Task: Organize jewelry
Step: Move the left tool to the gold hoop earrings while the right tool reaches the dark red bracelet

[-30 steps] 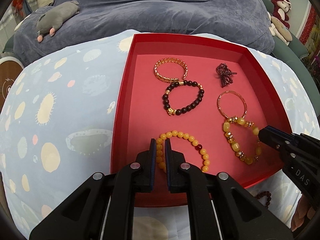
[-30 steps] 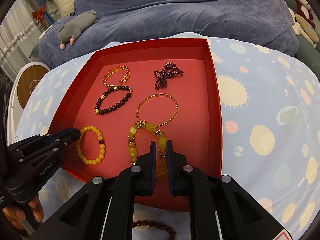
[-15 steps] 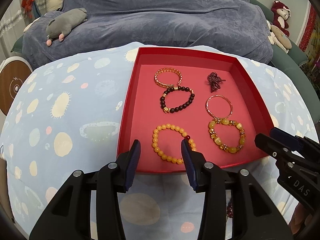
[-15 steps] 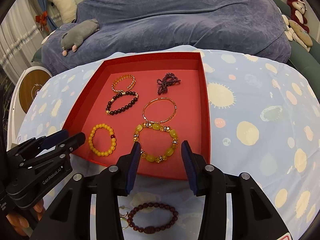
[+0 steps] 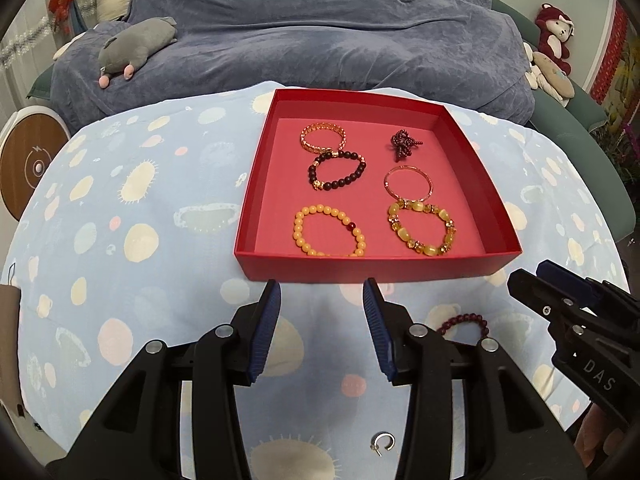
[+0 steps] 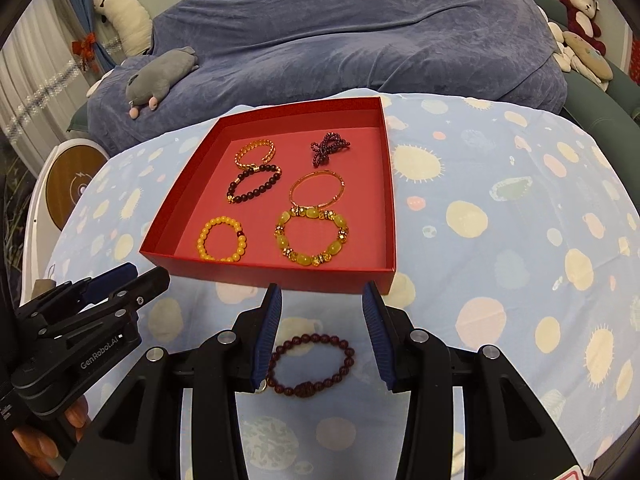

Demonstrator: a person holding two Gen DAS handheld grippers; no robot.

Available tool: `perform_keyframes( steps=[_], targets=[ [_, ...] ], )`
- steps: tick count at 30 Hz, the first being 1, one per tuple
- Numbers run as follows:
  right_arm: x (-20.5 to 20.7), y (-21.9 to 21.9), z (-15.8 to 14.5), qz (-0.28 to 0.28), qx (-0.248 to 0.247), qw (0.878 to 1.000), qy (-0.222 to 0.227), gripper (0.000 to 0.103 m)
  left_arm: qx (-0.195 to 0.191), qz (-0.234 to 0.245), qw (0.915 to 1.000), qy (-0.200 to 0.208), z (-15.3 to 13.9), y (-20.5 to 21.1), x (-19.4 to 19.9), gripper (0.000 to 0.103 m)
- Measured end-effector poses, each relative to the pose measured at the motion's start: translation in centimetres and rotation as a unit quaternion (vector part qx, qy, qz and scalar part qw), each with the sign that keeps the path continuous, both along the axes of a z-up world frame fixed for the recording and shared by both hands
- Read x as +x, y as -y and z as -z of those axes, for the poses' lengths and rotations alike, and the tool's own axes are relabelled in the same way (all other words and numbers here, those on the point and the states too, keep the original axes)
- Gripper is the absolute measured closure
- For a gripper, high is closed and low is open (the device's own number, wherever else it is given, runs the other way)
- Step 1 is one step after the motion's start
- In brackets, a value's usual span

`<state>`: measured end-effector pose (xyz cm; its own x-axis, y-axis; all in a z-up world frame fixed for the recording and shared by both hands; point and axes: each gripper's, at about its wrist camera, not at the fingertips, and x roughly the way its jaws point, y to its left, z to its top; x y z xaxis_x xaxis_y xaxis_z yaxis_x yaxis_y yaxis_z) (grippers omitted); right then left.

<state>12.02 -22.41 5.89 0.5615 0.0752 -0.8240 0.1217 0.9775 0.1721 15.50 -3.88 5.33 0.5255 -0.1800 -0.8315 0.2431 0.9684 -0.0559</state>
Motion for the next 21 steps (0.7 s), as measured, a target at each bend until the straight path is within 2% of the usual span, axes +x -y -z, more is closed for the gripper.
perform_keyframes(
  steps=[11, 21],
  targets=[
    [-3.8, 0.6, 2.7, 0.011, -0.003, 0.999, -0.033, 0.062, 0.002, -0.006, 0.9996, -0.029, 2.2, -1.3, -4.2, 0.058],
    [-2.2, 0.3, 4.8, 0.006, -0.014, 0.999, -0.046, 0.062, 0.004, -0.022, 0.9980, -0.059, 4.5, -3.0, -5.8, 0.058]
  ],
)
